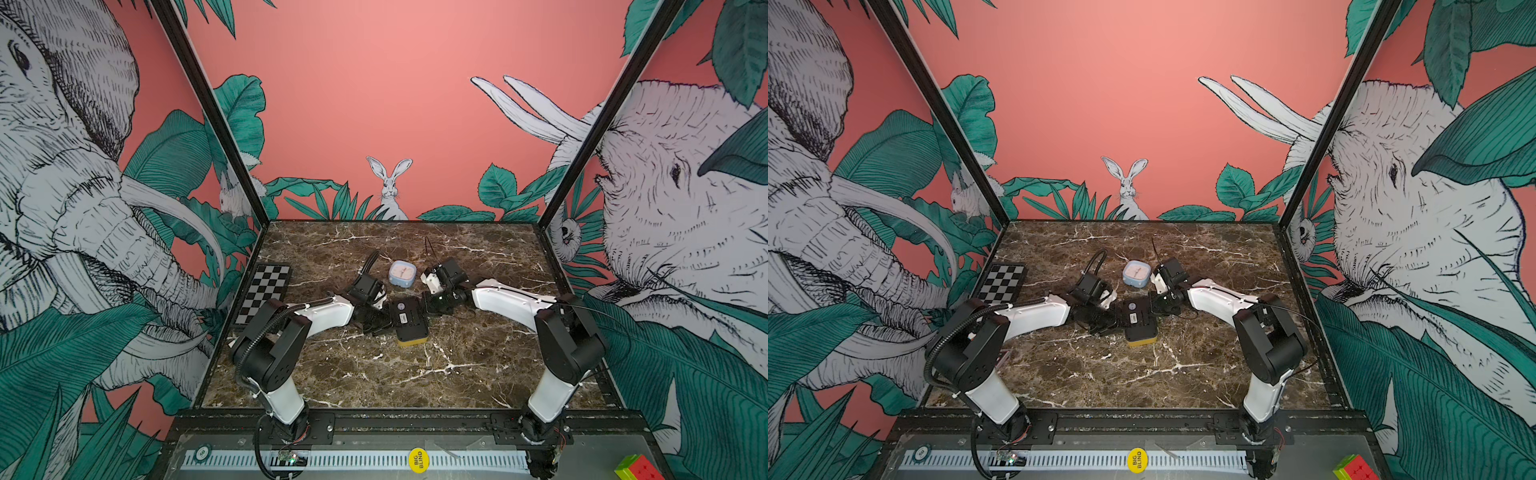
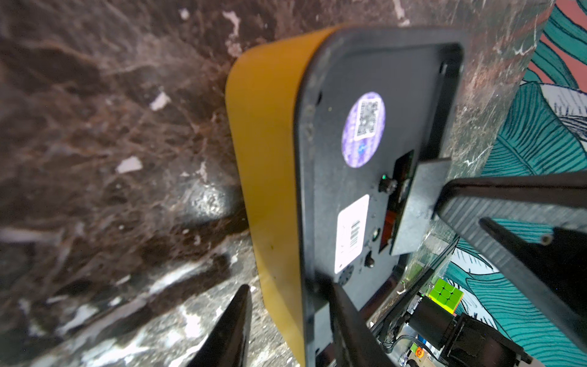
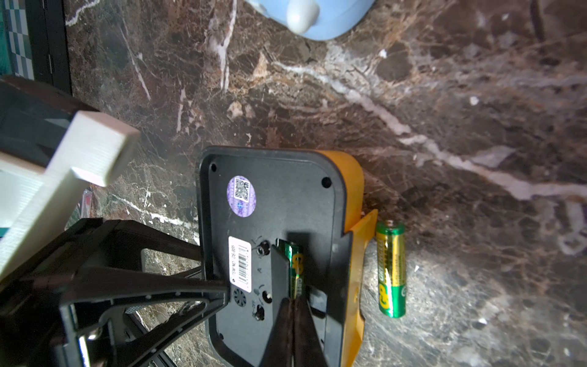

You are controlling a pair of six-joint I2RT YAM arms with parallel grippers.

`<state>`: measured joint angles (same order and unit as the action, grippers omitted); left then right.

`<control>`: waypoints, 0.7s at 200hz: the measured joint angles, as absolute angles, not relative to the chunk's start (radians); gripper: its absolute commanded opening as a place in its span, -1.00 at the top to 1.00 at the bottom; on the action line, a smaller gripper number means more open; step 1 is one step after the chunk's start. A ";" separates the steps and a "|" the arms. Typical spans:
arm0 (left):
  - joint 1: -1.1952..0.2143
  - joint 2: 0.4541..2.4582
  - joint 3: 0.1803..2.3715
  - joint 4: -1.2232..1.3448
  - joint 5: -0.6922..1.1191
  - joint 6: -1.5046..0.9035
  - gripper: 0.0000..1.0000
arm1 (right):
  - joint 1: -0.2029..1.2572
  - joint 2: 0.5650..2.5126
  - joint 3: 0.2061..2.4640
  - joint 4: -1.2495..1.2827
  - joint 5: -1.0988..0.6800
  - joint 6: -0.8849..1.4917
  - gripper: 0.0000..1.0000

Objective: Insert the battery into the alarm
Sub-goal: Install the cover on the alarm.

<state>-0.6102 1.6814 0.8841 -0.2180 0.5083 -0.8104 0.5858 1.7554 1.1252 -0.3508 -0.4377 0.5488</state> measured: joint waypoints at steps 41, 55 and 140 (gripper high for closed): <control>-0.611 1.682 0.884 -0.217 0.508 -0.810 0.16 | 0.586 1.763 1.125 -0.348 -0.438 0.545 1.00; -0.612 1.682 0.884 -0.217 0.508 -0.810 0.16 | 0.586 1.766 1.125 -0.349 -0.438 0.545 1.00; -0.615 1.686 0.887 -0.215 0.510 -0.811 0.16 | 0.586 1.766 1.125 -0.350 -0.437 0.537 1.00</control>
<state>-0.6147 1.6855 0.8867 -0.2146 0.5098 -0.8108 0.5858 1.7664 1.1252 -0.3496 -0.4370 0.5373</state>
